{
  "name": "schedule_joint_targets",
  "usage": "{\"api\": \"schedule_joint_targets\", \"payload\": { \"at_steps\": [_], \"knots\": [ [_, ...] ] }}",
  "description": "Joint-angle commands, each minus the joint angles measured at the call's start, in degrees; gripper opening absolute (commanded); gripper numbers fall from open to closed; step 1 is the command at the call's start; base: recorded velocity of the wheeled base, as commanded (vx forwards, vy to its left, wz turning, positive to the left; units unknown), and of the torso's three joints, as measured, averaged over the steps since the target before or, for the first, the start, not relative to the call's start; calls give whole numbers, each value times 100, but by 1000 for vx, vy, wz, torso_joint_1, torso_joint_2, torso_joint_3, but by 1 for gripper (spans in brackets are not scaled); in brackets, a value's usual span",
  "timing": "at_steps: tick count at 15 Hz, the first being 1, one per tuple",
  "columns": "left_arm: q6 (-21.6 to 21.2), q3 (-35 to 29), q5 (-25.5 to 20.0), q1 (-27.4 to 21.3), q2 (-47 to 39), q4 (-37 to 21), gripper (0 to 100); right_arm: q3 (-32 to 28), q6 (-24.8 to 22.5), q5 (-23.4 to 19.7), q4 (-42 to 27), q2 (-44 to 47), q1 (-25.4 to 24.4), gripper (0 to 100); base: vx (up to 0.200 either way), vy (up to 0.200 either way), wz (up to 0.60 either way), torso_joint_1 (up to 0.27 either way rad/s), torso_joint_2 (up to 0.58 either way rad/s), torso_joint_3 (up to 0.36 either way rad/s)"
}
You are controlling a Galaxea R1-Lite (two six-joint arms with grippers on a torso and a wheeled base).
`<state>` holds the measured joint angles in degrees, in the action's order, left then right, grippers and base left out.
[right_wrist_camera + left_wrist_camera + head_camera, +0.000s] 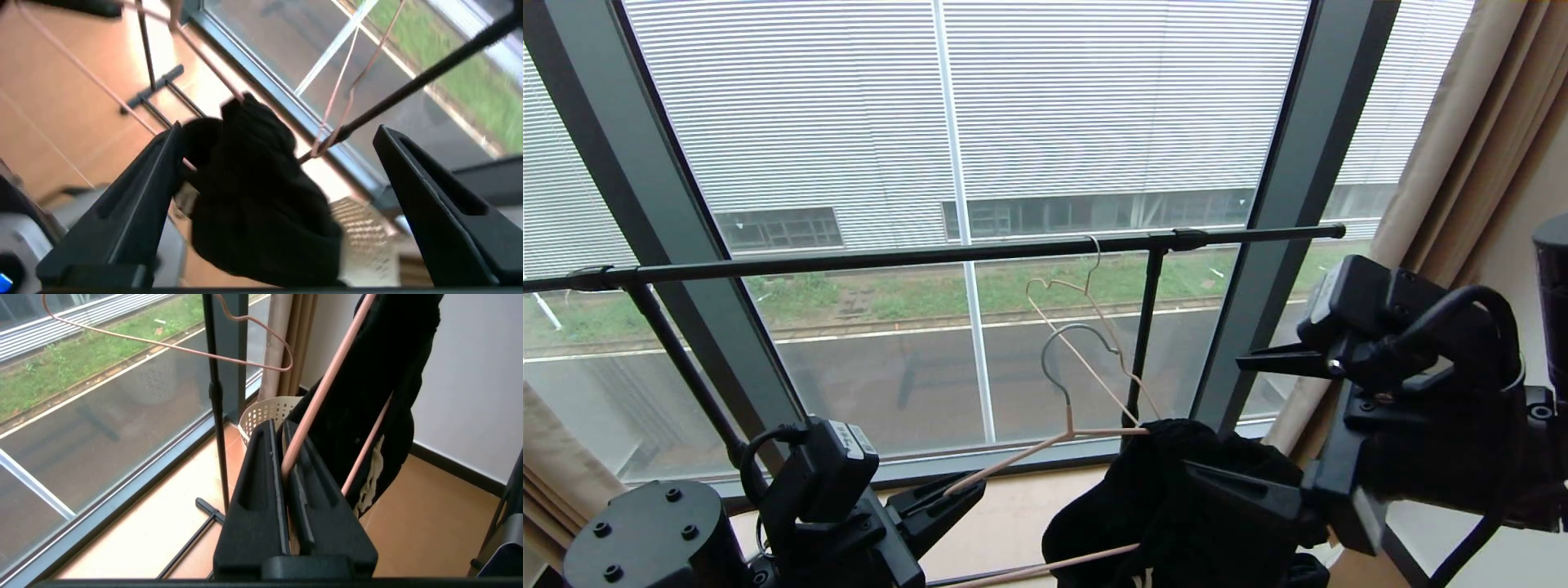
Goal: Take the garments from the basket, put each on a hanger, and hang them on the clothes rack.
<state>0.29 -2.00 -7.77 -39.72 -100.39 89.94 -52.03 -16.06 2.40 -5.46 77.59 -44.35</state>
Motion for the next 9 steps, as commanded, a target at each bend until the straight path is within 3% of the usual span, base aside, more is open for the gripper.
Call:
{"api": "schedule_joint_targets", "payload": {
  "at_steps": [1, 2, 4, 6, 9],
  "knots": [
    [-3, 42, -6, -1, 11, 6, 0, 61, -1348, -1576, -368, -104, 1359, 100, 0, 0, 0, 0, 0, 0],
    [-3, 42, -6, -1, 2, 6, 0, -79, -1611, -1910, -588, 19, 1543, 100, 0, 0, 0, 0, 0, 0],
    [-3, 51, -6, -10, 2, 6, 0, -598, -2745, -2569, -1467, 450, 2062, 100, 0, 0, 0, 0, 0, 0],
    [-3, 51, -6, -19, 2, 6, 0, -993, -3387, -3026, -2275, 775, 2194, 100, 0, 0, 0, 0, 0, 0],
    [-3, 59, -6, -36, -7, 6, 0, -1275, -3510, -3017, -2451, 1118, 2185, 100, 0, 0, 0, 0, 0, 0]
  ]
}}
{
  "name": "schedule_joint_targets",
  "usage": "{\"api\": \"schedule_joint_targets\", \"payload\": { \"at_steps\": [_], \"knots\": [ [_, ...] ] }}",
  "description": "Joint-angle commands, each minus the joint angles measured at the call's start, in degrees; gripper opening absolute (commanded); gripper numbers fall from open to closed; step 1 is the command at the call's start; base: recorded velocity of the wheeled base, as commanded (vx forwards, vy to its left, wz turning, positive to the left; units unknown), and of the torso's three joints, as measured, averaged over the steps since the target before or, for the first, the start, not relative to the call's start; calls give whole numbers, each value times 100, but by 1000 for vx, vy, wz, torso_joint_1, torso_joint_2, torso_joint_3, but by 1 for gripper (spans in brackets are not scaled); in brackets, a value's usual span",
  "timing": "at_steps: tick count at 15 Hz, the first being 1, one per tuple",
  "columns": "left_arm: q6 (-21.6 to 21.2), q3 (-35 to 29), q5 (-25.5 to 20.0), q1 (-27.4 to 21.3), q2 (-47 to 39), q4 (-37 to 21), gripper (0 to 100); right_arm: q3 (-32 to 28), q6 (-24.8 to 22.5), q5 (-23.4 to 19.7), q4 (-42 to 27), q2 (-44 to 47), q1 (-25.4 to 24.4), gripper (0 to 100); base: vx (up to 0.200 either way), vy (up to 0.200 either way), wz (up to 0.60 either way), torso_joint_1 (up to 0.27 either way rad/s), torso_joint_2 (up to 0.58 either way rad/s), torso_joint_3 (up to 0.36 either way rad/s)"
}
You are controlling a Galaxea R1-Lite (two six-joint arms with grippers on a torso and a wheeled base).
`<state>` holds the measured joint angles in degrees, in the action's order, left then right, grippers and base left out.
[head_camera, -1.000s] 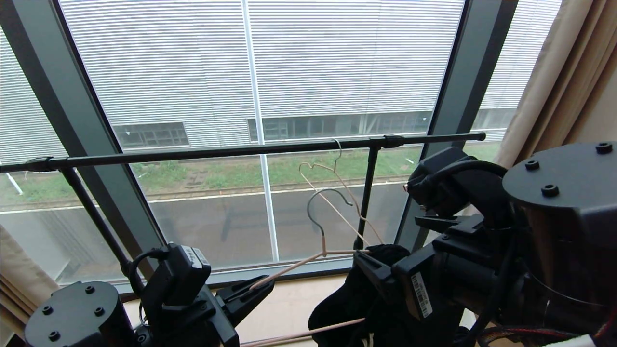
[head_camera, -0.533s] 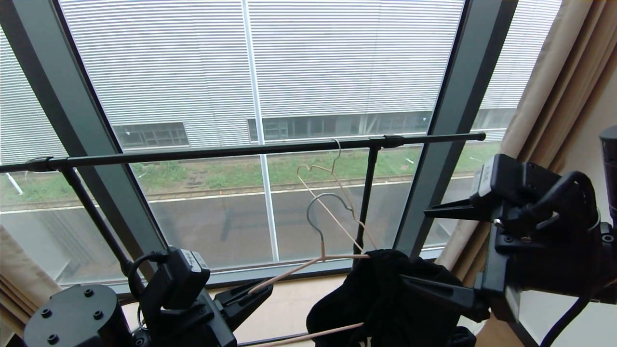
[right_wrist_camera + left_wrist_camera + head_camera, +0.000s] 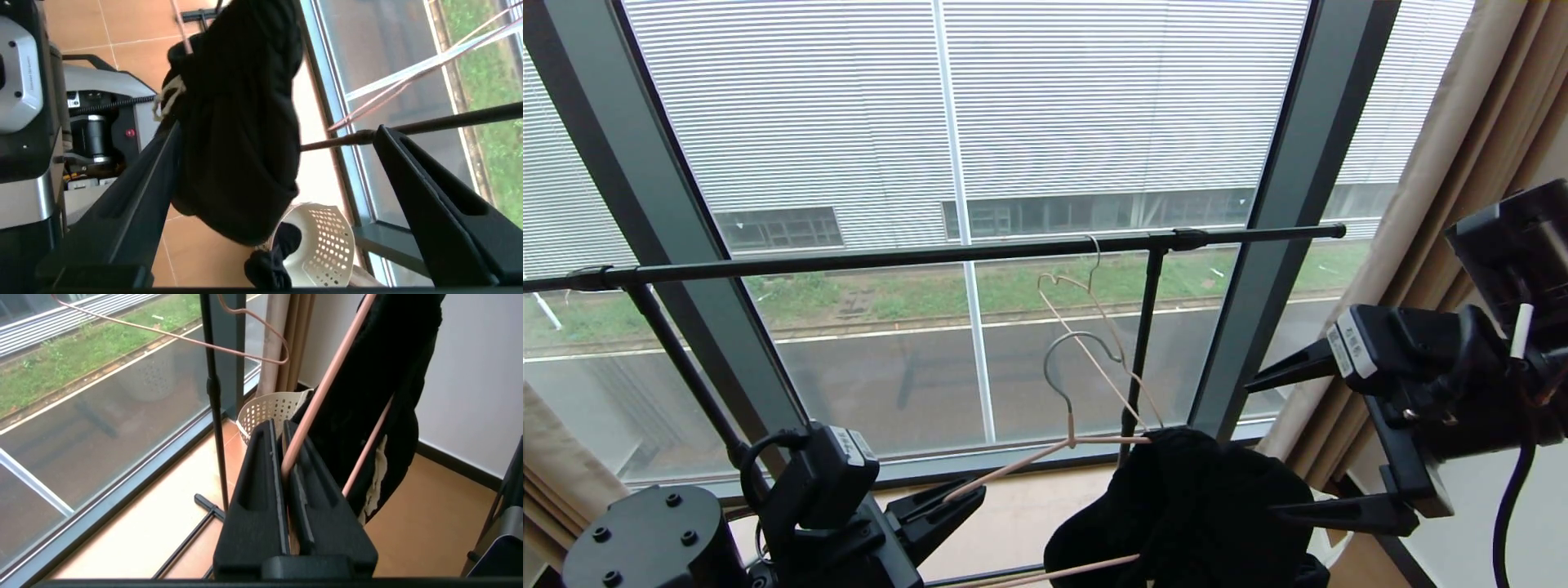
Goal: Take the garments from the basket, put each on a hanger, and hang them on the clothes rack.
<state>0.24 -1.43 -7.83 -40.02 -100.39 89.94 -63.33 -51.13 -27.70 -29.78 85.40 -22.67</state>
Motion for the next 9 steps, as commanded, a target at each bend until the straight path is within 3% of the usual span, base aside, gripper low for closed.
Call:
{"api": "schedule_joint_targets", "payload": {
  "at_steps": [1, 6, 9],
  "knots": [
    [2, -16, 0, -6, -7, 6, 0, -206, -3, 10, -36, 434, 17, 100, 0, 0, 0, 0, 0, 0],
    [-24, -16, 0, -23, 11, 6, 0, -461, 24, 643, -256, 821, -273, 100, 0, 0, 0, 0, 0, 0],
    [-33, -16, -8, -23, 19, 6, 0, -909, 507, 722, -450, 1216, -519, 100, 0, 0, 0, 0, 0, 0]
  ]
}}
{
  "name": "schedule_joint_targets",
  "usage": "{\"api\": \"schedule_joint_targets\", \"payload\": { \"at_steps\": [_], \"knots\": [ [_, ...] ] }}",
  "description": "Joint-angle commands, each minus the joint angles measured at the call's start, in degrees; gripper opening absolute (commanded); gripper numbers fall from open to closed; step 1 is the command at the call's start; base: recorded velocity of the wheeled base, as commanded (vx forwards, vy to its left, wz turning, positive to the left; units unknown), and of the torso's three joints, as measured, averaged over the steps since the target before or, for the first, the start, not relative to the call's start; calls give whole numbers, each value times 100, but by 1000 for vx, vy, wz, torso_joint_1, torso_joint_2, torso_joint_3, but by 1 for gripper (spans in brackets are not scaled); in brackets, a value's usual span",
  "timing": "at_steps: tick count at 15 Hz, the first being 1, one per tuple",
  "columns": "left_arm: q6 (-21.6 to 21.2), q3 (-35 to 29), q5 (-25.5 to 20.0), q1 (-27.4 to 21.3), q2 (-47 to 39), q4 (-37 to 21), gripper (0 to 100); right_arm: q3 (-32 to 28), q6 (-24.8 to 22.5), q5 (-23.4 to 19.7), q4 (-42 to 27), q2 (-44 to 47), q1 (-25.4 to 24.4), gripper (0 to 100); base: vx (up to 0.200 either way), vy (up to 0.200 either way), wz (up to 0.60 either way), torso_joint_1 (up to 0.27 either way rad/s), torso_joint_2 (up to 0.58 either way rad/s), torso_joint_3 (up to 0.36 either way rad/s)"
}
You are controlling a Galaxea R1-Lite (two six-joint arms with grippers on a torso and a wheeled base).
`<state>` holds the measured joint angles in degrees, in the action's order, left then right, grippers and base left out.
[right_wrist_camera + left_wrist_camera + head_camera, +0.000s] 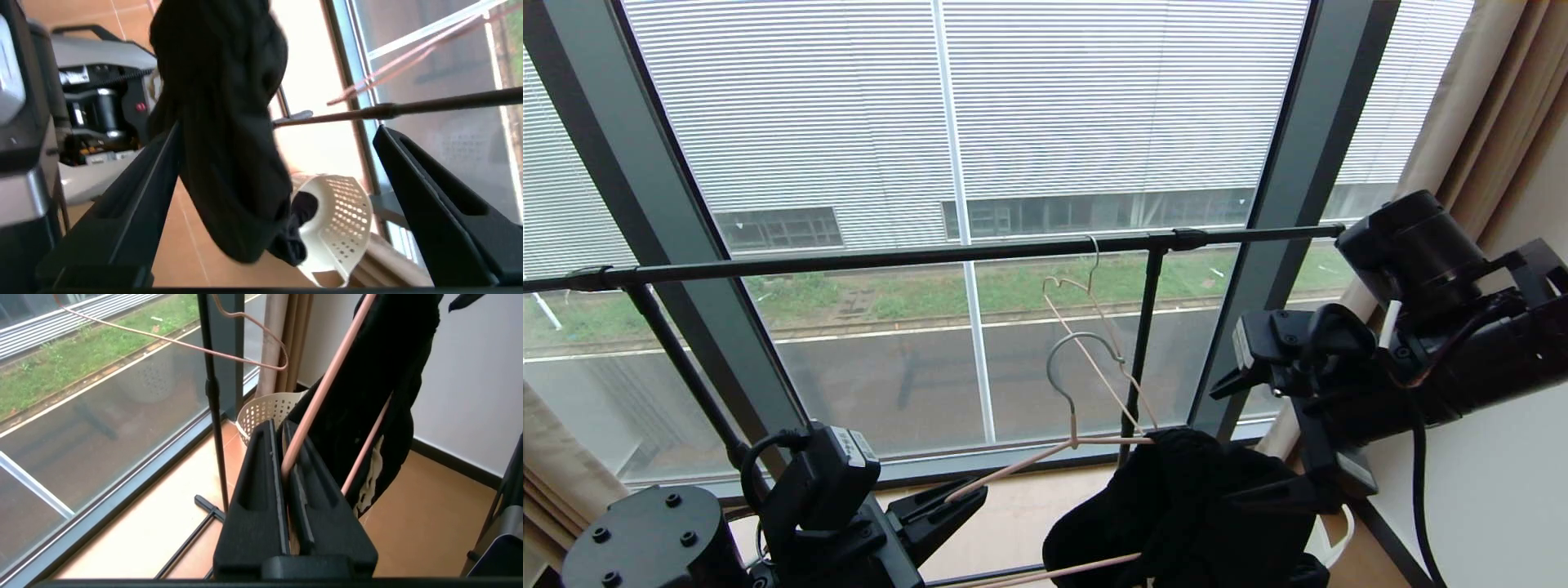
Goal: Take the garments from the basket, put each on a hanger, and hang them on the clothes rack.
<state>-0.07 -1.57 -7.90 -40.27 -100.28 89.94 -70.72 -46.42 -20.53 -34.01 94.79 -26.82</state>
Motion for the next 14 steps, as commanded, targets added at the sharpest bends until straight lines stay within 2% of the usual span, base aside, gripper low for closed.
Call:
{"api": "schedule_joint_targets", "payload": {
  "at_steps": [1, 10, 14],
  "knots": [
    [-1, -1, 8, 1, 8, 6, 0, -399, 151, 40, -27, 496, -148, 100, 0, 0, 0, 0, 0, 0],
    [-1, 34, -1, 1, 0, 6, 0, -1093, 151, 40, -35, 1111, -306, 100, 0, 0, 0, 0, 0, 0],
    [-10, 34, -1, 1, 8, 6, 0, -1111, 151, -30, -35, 1164, -368, 100, 0, 0, 0, 0, 0, 0]
  ]
}}
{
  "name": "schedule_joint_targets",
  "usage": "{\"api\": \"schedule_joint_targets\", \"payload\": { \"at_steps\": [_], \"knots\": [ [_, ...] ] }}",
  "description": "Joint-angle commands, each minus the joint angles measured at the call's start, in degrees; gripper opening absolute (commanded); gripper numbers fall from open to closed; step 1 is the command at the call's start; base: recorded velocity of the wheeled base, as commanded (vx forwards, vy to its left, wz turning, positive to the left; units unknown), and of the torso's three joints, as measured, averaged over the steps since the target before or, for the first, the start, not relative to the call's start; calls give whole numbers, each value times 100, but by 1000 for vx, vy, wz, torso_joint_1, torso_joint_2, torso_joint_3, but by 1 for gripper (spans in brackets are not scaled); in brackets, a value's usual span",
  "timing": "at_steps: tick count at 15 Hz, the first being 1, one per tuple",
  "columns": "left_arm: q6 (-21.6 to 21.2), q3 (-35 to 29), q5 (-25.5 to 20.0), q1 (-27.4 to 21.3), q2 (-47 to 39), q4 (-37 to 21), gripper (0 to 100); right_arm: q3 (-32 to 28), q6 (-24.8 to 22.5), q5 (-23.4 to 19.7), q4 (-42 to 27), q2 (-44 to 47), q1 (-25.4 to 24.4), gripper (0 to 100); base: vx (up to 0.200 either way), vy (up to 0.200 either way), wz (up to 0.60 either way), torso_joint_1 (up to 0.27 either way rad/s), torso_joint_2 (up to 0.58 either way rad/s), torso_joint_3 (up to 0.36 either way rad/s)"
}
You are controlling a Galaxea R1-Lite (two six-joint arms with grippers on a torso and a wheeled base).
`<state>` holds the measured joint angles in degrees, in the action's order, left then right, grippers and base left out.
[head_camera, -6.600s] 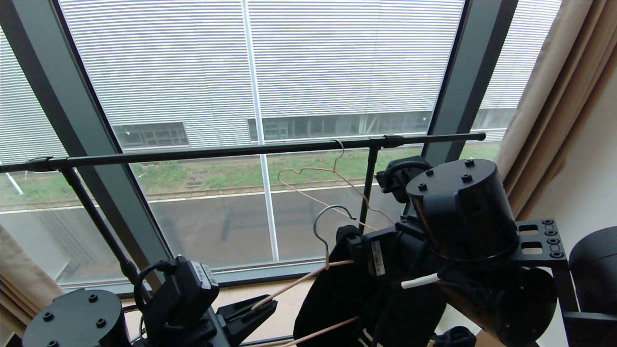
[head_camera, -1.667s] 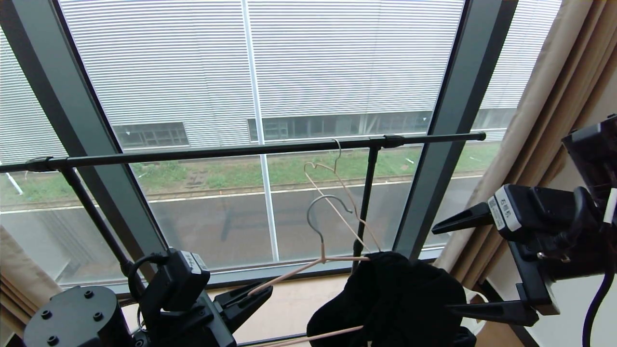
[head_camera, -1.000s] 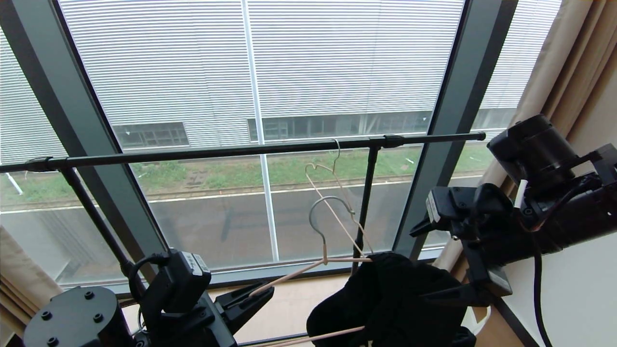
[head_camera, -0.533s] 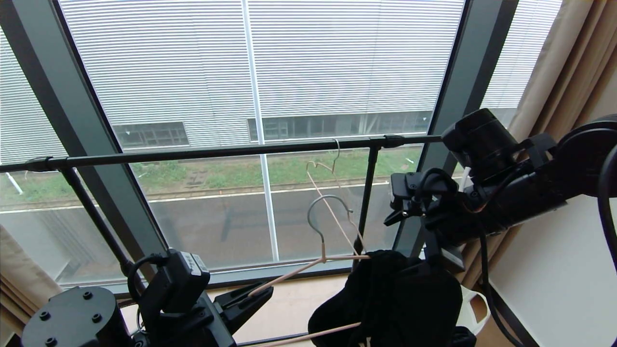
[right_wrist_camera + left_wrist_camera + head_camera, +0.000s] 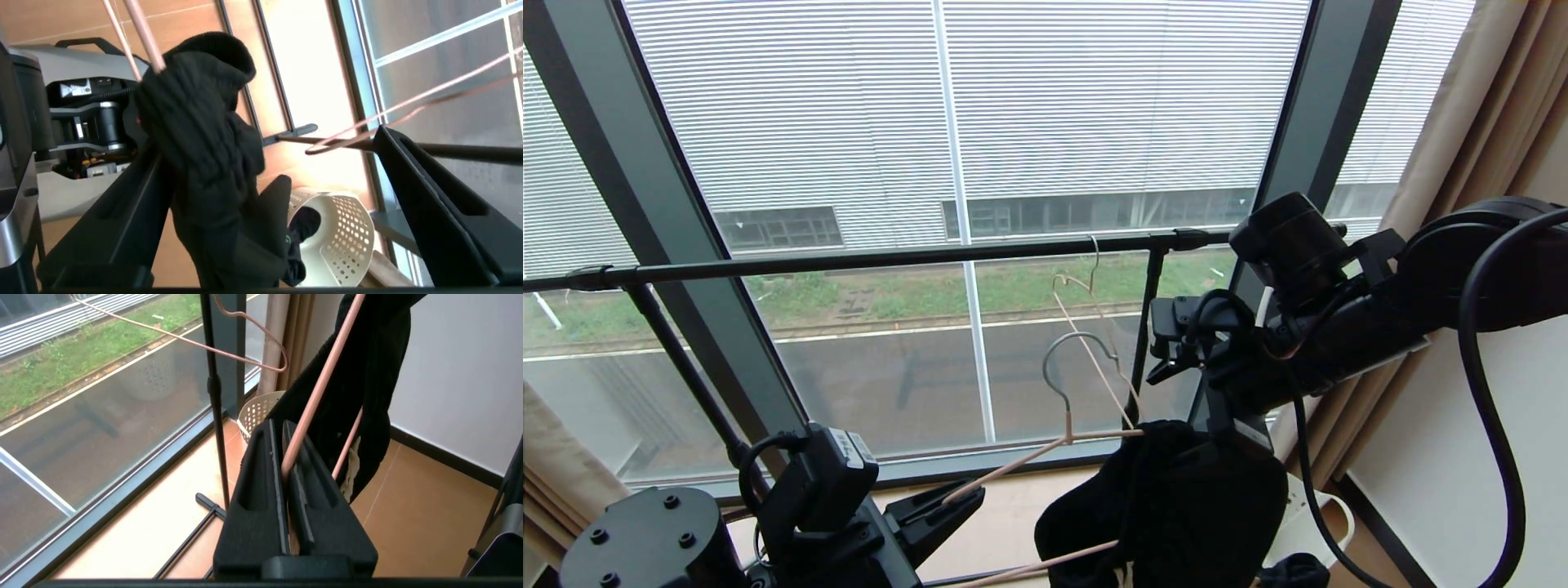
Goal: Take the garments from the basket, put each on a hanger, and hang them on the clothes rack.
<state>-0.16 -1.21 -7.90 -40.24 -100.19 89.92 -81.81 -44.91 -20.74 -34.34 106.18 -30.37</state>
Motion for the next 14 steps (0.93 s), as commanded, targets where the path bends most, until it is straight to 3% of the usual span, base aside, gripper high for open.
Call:
{"api": "schedule_joint_targets", "payload": {
  "at_steps": [1, 6, 9, 10, 14],
  "knots": [
    [-2, -2, -1, -1, 0, 8, 0, -2, 0, -80, -2, 26, -22, 100, 0, 0, 0, 0, 0, 0],
    [-2, -2, -1, -1, 9, 8, 0, 25, -27, -528, -29, 69, -92, 100, 0, 0, 0, 0, 0, 0],
    [-2, -2, -1, -1, 9, 8, 0, 34, -35, -546, -29, 122, -92, 100, 0, 0, 0, 0, 0, 0],
    [-2, -11, -1, -1, 9, 8, 0, 42, -35, -546, -82, 175, -101, 0, 0, 0, 0, 0, 0, 0],
    [-2, -11, -1, -1, 0, 8, 0, 42, -35, -581, -134, 201, -180, 0, 0, 0, 0, 0, 0, 0]
  ]
}}
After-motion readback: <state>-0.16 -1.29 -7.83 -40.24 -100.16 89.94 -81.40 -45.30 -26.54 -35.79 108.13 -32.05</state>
